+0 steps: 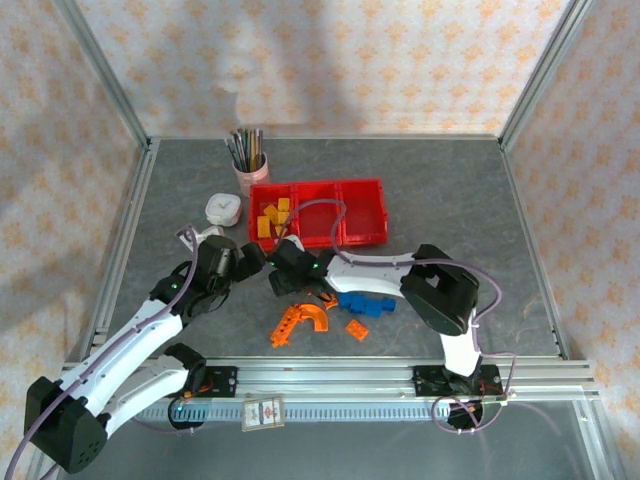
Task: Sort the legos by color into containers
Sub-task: Pick up the lego from the bottom-center of the table.
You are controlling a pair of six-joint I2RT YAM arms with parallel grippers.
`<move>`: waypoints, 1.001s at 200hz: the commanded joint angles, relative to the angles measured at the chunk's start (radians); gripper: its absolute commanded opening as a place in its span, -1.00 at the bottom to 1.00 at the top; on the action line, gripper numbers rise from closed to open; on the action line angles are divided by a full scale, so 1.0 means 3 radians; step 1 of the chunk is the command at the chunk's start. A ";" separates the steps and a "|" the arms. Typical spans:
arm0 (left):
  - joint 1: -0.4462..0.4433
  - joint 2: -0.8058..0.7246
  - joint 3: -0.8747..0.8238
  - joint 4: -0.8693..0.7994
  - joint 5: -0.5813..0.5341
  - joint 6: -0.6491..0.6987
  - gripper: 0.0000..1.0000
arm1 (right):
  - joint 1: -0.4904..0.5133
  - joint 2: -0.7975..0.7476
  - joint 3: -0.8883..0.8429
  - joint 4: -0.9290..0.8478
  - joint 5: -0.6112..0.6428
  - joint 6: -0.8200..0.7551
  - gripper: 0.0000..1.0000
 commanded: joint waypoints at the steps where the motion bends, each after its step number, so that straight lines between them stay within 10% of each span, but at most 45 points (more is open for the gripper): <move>1: 0.0024 -0.0179 -0.0113 -0.0129 -0.0056 -0.0110 0.99 | 0.0055 0.0147 0.0203 -0.0147 0.0260 -0.0006 0.49; 200: 0.0023 -0.0413 -0.0115 -0.0224 -0.0022 -0.0098 0.99 | 0.0201 0.0419 0.0471 -0.0209 0.0458 0.0047 -0.36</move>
